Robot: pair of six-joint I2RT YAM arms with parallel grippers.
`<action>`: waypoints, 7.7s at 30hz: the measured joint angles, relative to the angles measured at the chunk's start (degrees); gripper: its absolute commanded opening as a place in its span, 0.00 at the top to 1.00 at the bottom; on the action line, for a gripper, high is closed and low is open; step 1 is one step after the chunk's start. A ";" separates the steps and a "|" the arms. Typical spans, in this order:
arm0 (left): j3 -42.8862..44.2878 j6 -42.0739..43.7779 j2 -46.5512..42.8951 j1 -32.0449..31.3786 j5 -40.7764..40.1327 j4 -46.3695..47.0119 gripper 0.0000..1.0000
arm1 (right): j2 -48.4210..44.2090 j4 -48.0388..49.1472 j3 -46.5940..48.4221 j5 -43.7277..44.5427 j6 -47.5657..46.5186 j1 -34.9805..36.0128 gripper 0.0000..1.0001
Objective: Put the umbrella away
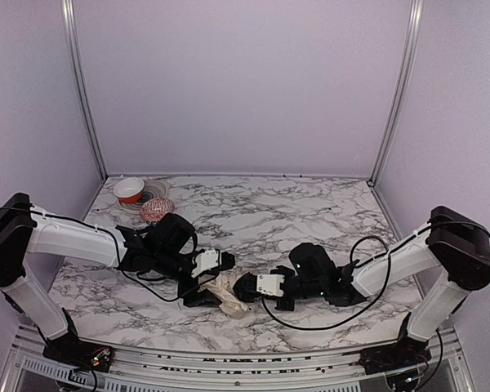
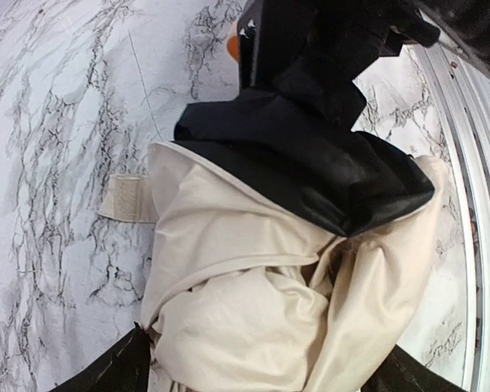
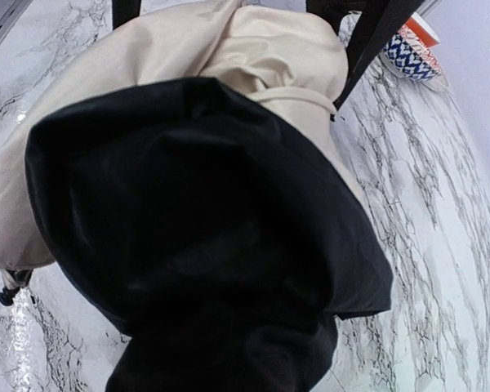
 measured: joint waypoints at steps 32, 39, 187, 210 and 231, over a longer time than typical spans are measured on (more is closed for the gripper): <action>4.63 -5.51 12.87 1.90 1.16 5.75 0.34 | 4.17 1.90 3.13 -10.82 2.43 -6.62 1.00; 4.68 -7.98 13.81 2.21 1.11 7.78 0.56 | 4.85 2.73 3.21 -11.41 3.58 -7.23 0.96; 31.89 -27.91 4.63 18.25 5.40 3.23 1.00 | 1.33 11.82 9.57 -41.57 24.37 -17.31 1.00; 9.31 1.18 -23.82 2.45 8.17 -12.63 1.00 | 6.86 -7.78 36.35 -60.33 5.86 -28.39 1.00; 24.35 15.13 -1.79 -6.64 5.68 -21.64 1.00 | -0.52 -35.67 45.88 -51.89 -21.14 -20.06 1.00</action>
